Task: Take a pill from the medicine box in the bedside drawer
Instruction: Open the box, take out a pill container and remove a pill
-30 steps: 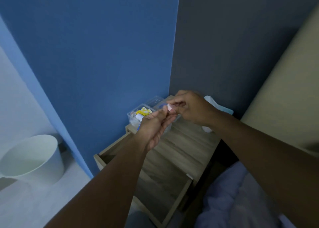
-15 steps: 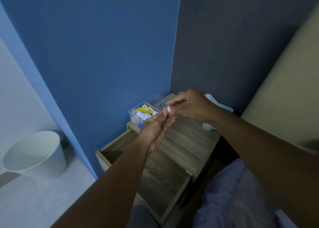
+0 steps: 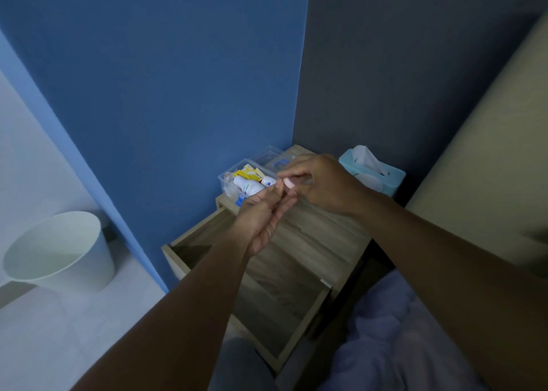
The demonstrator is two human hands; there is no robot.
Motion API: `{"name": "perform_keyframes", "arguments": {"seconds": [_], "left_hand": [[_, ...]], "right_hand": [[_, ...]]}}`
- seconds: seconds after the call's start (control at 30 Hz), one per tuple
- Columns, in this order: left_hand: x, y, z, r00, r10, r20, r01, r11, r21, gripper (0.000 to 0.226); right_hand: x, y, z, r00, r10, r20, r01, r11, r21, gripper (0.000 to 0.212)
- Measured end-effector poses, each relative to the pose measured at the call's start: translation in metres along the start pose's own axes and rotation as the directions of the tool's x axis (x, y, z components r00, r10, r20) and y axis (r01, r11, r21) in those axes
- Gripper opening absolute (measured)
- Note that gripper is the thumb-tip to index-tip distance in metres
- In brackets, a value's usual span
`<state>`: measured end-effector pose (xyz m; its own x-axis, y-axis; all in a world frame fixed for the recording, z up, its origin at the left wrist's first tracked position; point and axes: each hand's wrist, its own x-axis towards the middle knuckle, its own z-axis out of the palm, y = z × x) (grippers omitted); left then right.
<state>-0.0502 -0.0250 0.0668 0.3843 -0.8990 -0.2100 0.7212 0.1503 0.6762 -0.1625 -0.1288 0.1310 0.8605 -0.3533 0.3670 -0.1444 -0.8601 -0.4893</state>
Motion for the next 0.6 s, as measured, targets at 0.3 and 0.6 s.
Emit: {"name": "perform_keyframes", "arguments": {"seconds": [0.3,0.6], "left_hand": [[0.015,-0.010,-0.021,0.997,-0.076,-0.007,0.075,0.987,-0.141,0.027],[0.037,-0.036,-0.034,0.988,-0.151,-0.013,0.148,0.980,-0.132,0.031]], "right_hand": [[-0.009,0.012,0.002,0.994,0.080,-0.080,-0.057,0.966,0.253,0.037],[-0.039,0.064,0.023,0.883,0.402,-0.241,-0.326,0.896,0.301,0.032]]}}
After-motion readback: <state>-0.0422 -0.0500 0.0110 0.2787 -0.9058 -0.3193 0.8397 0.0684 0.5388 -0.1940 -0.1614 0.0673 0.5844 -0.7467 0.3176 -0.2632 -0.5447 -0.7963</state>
